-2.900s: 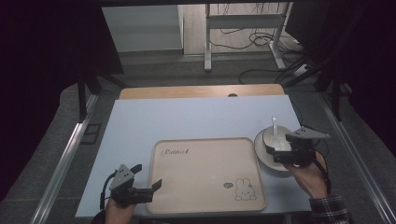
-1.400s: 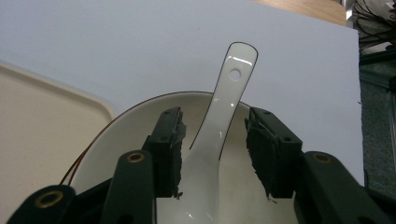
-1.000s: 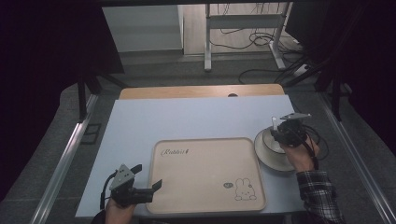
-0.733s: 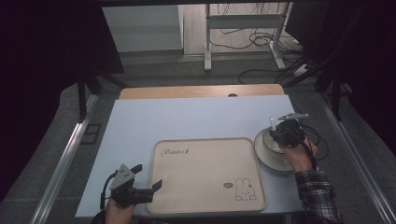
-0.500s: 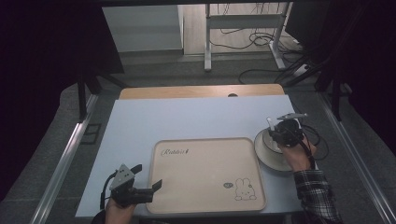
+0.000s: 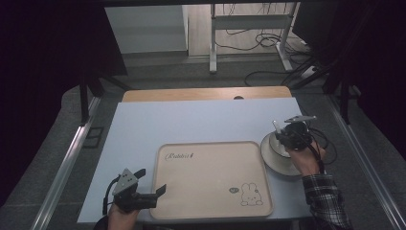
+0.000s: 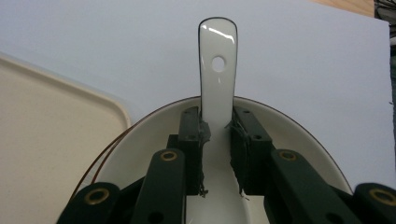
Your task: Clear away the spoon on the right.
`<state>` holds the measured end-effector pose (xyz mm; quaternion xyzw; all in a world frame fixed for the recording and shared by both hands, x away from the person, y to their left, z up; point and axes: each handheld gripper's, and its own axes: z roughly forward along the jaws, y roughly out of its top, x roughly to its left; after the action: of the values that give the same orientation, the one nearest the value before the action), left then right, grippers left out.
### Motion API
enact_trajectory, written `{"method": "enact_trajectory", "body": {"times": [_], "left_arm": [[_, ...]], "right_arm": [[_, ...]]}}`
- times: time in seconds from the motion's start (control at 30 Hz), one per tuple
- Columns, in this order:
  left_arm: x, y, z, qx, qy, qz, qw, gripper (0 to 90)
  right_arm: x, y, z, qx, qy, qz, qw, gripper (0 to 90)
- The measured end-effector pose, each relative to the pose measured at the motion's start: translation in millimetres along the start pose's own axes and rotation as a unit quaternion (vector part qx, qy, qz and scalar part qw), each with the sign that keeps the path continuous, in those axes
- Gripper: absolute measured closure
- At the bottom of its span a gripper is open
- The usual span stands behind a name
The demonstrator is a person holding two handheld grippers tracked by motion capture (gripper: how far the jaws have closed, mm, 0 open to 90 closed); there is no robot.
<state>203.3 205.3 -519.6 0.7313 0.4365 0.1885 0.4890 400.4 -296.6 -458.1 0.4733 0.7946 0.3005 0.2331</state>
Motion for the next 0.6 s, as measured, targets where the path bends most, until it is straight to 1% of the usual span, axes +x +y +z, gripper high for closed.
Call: {"method": "enact_trajectory", "body": {"times": [0.13,0.2,0.27,0.3,0.6], "left_arm": [[0.0,0.0,0.1,0.0,0.0,0.0,1.0,3.5],[0.0,0.1,0.1,0.0,0.0,0.0,1.0,3.5],[0.0,0.1,0.1,0.0,0.0,0.0,1.0,3.5],[0.0,0.1,0.1,0.0,0.0,0.0,1.0,3.5],[-0.2,0.2,-0.2,-0.002,0.0,0.0,1.0,3.5]], "right_arm": [[0.0,1.8,-4.4,-0.004,0.005,0.0,1.0,75.3],[0.2,2.9,-7.0,-0.006,0.006,-0.006,0.9999,75.4],[1.0,3.6,-8.4,-0.007,0.008,-0.005,0.9999,75.4],[1.0,4.8,-10.7,-0.008,0.008,-0.01,0.9999,75.4],[4.1,12.0,-23.6,-0.017,0.012,-0.017,0.9996,75.4]]}}
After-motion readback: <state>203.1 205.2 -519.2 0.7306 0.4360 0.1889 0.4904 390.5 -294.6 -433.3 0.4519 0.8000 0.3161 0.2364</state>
